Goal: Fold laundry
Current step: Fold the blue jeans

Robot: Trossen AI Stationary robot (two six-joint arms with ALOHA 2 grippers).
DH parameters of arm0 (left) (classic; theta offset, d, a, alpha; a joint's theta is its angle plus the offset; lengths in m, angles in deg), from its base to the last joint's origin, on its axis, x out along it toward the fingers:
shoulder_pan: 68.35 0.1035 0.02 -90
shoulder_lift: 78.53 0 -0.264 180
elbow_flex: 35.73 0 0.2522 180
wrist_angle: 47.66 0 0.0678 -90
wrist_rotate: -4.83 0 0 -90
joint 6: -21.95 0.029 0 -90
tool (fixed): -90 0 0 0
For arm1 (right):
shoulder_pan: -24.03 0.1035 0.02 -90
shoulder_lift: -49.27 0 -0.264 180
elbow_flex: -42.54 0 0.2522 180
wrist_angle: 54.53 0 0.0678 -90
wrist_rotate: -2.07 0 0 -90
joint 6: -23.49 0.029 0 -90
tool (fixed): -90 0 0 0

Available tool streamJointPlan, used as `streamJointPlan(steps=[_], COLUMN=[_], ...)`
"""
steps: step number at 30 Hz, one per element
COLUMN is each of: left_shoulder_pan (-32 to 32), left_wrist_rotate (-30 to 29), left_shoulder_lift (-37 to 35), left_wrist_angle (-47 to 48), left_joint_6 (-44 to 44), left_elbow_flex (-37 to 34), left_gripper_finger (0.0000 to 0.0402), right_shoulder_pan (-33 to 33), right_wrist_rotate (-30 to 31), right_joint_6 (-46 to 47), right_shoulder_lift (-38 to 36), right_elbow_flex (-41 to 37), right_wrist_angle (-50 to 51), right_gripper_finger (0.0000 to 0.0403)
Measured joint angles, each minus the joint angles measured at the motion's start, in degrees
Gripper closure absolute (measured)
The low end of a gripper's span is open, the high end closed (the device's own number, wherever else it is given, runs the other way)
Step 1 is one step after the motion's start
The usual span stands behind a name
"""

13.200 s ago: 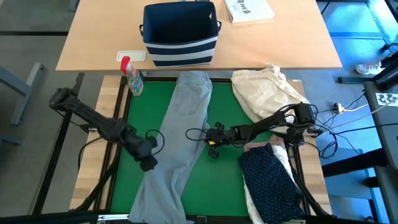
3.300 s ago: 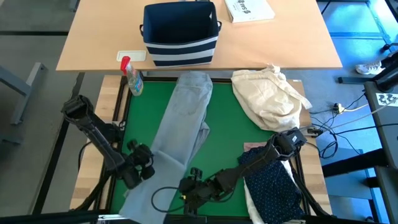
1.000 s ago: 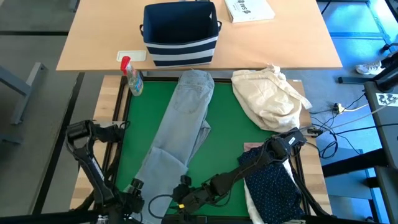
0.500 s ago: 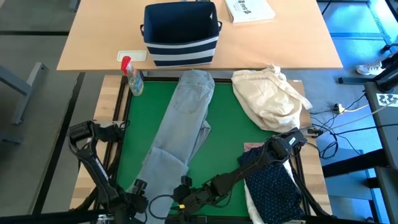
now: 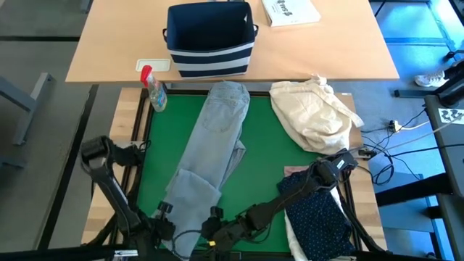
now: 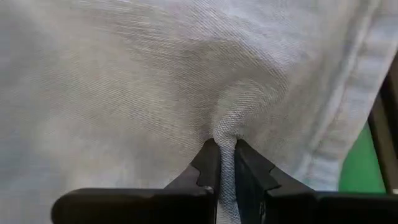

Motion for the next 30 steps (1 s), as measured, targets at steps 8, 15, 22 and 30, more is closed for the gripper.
streamJointPlan(steps=[8,15,22,30], left_shoulder_pan=[6.45,13.34,20.14,26.13], left_wrist_rotate=[4.94,5.11,5.26,9.55], left_shoulder_lift=[-13.79,-21.27,-25.80,-29.77], left_wrist_angle=[4.66,6.90,7.25,8.17], left_joint_6=[1.56,6.62,10.20,14.22], left_elbow_flex=[0.15,0.32,0.42,0.49], left_gripper_finger=[0.0383,0.0381,0.0382,0.0381], right_shoulder_pan=[0.43,0.38,0.43,0.31], right_wrist_rotate=[1.38,6.12,7.01,14.09], right_joint_6=[-4.12,-6.19,-4.79,-4.38], right_shoulder_lift=[-0.50,-1.12,-2.95,-9.65], right_elbow_flex=[11.30,16.21,16.43,16.63], right_wrist_angle=[15.59,24.24,26.50,32.82], right_gripper_finger=[0.0197,0.0197,0.0197,0.0197])
